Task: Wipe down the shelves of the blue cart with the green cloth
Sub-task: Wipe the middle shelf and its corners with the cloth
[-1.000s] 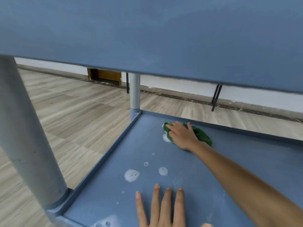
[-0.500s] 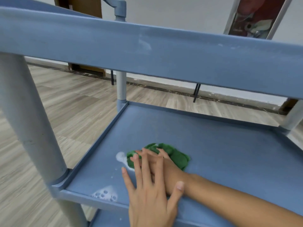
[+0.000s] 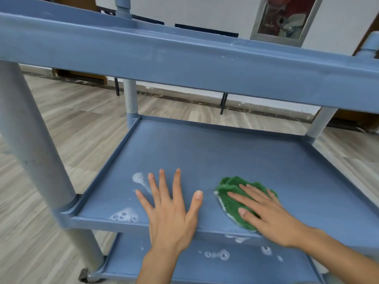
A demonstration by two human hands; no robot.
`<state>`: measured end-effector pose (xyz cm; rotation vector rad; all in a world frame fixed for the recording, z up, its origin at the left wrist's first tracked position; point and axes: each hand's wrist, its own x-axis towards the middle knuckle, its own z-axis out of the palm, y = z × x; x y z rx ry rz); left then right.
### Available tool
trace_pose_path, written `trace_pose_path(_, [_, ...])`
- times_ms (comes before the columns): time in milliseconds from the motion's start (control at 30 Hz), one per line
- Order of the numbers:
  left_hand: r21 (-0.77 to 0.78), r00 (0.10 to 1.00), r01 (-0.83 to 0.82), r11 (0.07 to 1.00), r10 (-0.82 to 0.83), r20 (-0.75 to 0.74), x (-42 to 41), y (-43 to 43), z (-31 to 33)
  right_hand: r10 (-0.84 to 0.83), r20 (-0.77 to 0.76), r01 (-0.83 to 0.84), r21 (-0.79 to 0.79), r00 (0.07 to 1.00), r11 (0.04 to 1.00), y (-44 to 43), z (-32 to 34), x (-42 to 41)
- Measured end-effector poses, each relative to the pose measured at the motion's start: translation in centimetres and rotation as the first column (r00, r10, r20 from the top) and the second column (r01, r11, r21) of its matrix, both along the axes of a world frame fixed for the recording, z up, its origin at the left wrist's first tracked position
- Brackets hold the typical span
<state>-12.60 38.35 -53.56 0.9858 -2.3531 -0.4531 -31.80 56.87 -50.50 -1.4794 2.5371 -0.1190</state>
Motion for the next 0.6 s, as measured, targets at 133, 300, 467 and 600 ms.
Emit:
trace_pose_path(133, [-0.002, 0.999, 0.012, 1.0, -0.012, 0.033, 0.0, 0.0, 0.2, -0.16, -0.025, 0.16, 0.008, 0.987, 0.987, 3.5, 0.7, -1.6])
trace_pose_path(300, [-0.055, 0.995, 0.03, 0.998, -0.025, 0.101, -0.3, 0.2, -0.1, -0.296, 0.001, 0.294, -0.095, 0.955, 0.951, 6.5, 0.1, 0.1])
trace_pose_path(467, [-0.079, 0.982, 0.013, 0.997, 0.002, 0.187, -0.6, 0.6, 0.0, -0.343, 0.054, 0.348, -0.129, 0.938, 0.929, 6.1, -1.1, 2.6])
trace_pose_path(600, [-0.09, 0.984, -0.001, 0.996, 0.017, 0.178, -1.0, 0.6, -0.4, -0.351, 0.016, 0.351, -0.119, 0.936, 0.929, 3.5, -2.1, 3.9])
